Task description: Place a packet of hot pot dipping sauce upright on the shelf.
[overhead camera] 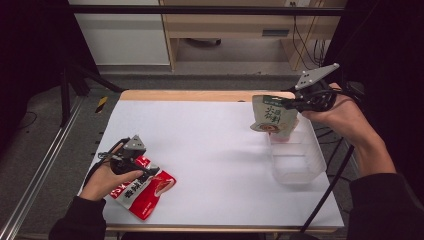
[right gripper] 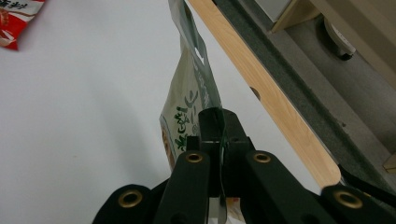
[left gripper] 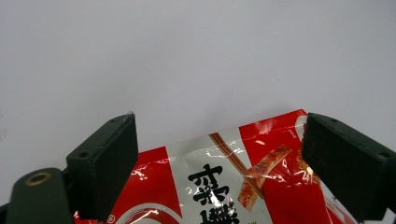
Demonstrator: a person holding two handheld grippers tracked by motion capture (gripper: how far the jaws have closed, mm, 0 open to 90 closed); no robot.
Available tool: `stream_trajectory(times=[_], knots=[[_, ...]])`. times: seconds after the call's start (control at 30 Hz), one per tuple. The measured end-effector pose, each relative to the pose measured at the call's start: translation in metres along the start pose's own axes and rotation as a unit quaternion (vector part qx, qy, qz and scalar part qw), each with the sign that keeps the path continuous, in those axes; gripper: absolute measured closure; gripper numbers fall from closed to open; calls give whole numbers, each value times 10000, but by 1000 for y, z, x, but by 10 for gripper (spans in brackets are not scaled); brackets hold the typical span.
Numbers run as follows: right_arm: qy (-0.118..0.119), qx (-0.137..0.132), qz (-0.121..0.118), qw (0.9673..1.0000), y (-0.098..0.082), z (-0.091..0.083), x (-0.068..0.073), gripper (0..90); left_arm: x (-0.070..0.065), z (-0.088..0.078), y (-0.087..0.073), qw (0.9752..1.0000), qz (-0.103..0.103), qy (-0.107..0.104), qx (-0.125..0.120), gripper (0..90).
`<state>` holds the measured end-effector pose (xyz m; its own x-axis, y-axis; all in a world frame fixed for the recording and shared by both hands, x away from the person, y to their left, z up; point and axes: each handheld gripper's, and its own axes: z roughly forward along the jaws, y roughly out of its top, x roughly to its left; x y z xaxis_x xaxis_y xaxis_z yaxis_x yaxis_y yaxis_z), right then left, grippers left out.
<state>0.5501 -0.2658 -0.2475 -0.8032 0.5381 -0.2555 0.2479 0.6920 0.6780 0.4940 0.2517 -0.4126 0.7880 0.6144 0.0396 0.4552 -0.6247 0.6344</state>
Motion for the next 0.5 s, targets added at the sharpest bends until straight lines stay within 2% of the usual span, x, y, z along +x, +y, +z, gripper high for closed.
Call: stream_trajectory(times=[0.2, 0.37, 0.5], knots=[[-121, 37, 29, 9999, -15, -6, -9, 900, 3, -1, -3, 10000, -63, 39, 23, 110], [-181, 8, 173, 9997, -29, -8, -15, 900, 3, -6, -2, 10000, -60, 46, -25, 110], [-217, 91, 243, 9994, -38, -8, -19, 900, 4, -7, -2, 9999, -85, 66, -40, 110]])
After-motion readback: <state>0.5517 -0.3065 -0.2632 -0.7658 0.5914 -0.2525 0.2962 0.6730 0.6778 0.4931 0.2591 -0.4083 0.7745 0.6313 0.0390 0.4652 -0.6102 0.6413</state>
